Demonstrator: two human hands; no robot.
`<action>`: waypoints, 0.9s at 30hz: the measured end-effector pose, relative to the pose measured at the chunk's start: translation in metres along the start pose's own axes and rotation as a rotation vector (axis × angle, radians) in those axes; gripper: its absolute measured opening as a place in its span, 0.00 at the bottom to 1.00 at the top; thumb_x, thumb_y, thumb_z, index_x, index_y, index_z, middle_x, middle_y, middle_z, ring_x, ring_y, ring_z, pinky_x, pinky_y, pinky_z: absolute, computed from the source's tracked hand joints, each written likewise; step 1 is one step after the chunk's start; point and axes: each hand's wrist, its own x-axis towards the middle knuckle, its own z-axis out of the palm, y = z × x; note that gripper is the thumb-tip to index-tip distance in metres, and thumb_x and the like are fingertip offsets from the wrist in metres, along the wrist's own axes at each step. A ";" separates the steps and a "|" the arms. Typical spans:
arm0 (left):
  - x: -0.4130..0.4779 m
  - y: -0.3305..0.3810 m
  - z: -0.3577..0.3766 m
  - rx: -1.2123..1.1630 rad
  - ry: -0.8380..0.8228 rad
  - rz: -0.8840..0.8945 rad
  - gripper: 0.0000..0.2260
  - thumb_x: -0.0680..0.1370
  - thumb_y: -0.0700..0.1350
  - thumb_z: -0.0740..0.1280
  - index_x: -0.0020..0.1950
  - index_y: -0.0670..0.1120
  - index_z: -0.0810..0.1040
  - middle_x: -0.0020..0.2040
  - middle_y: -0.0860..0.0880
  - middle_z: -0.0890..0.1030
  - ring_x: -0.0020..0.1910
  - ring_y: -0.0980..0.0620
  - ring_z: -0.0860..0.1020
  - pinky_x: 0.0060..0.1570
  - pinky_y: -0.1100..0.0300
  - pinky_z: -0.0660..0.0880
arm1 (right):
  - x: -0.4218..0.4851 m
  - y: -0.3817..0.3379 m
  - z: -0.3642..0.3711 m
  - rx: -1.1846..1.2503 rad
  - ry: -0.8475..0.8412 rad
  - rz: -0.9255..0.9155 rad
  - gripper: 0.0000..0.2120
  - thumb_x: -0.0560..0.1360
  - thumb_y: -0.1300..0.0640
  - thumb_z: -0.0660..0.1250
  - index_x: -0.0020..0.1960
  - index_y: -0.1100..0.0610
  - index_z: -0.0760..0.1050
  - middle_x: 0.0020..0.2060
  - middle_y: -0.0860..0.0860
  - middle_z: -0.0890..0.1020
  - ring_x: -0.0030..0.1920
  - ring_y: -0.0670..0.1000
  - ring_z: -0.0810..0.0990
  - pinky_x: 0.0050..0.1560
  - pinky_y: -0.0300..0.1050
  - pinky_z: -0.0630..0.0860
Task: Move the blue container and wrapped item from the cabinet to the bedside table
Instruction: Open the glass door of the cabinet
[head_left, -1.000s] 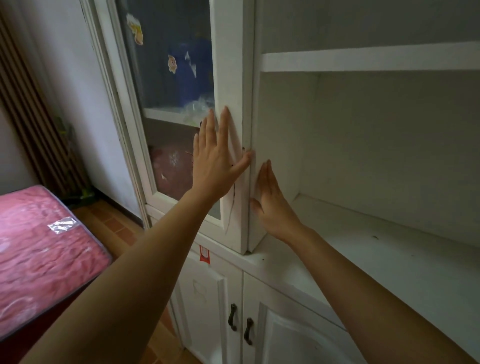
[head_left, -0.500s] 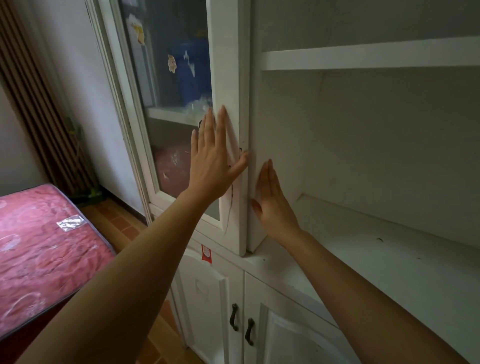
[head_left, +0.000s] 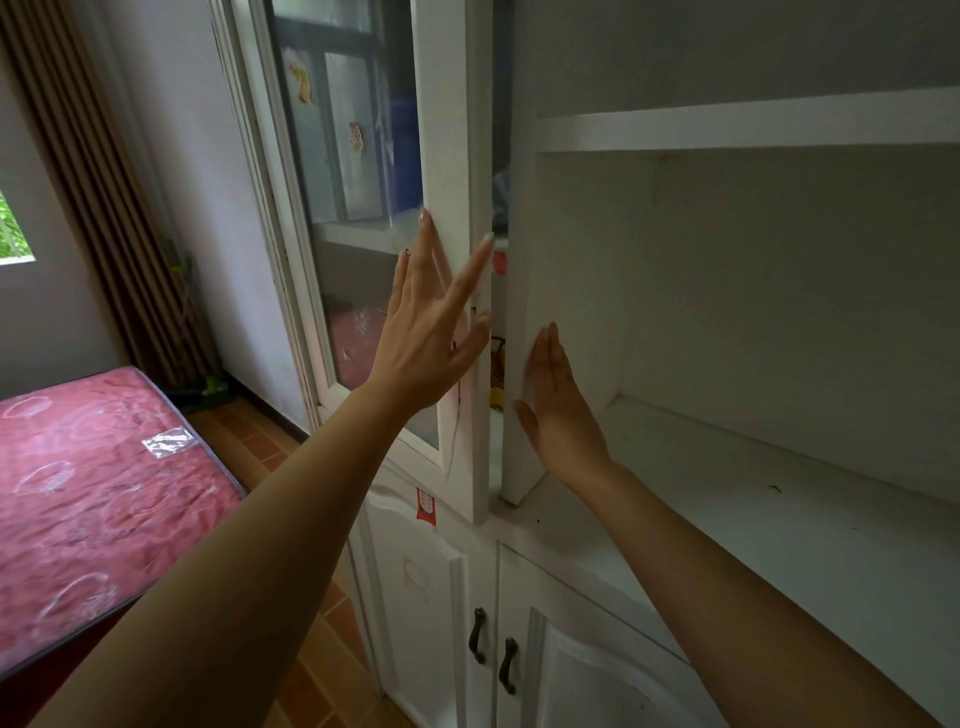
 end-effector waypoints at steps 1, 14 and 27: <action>0.000 -0.001 0.000 0.026 0.000 0.014 0.27 0.78 0.54 0.56 0.73 0.56 0.48 0.74 0.34 0.41 0.74 0.41 0.39 0.71 0.50 0.39 | 0.000 0.000 0.000 -0.002 -0.001 -0.001 0.36 0.79 0.59 0.58 0.72 0.60 0.34 0.75 0.55 0.40 0.75 0.54 0.44 0.72 0.47 0.57; 0.000 0.006 -0.001 0.253 0.048 0.053 0.21 0.75 0.60 0.58 0.65 0.52 0.67 0.72 0.28 0.52 0.71 0.30 0.53 0.68 0.42 0.55 | 0.002 0.000 -0.002 -0.013 -0.028 0.035 0.36 0.78 0.59 0.59 0.73 0.60 0.35 0.75 0.54 0.39 0.75 0.54 0.45 0.71 0.50 0.61; -0.022 -0.004 -0.021 0.156 0.102 0.033 0.20 0.72 0.52 0.63 0.62 0.49 0.65 0.71 0.28 0.52 0.71 0.31 0.54 0.61 0.36 0.68 | 0.003 -0.009 -0.001 -0.001 -0.030 0.112 0.36 0.78 0.63 0.57 0.72 0.58 0.32 0.75 0.52 0.37 0.75 0.52 0.44 0.71 0.47 0.60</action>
